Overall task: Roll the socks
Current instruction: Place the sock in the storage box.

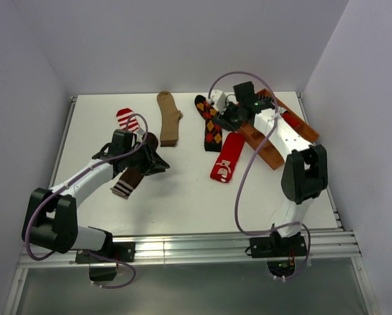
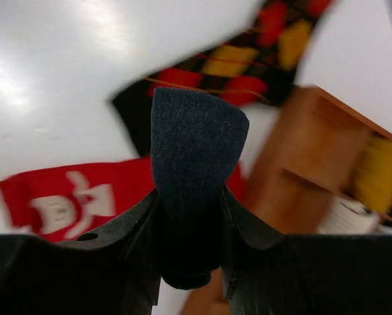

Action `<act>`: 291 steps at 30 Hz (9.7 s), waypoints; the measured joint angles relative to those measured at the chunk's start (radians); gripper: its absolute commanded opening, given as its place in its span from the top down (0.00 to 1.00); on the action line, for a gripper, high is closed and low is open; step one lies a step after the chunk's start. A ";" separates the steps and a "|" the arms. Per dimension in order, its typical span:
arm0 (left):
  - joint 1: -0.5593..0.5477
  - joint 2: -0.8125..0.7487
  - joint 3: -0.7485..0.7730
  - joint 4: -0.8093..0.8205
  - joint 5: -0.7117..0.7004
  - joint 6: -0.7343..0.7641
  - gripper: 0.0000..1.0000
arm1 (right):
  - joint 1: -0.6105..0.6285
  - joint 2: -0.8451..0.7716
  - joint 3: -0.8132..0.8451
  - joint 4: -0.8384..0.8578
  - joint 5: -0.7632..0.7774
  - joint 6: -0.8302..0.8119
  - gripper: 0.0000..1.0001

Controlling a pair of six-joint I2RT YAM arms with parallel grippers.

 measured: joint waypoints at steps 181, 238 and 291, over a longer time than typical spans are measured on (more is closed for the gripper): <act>0.012 0.132 0.056 0.018 0.040 0.027 0.63 | -0.228 0.703 0.729 -0.347 0.020 0.063 0.66; 0.012 0.132 0.061 0.015 0.041 0.028 0.64 | -0.217 0.584 0.657 -0.307 0.061 0.098 0.55; 0.012 0.133 0.062 0.021 0.042 0.027 0.61 | -0.212 0.566 0.655 -0.222 0.049 0.169 0.38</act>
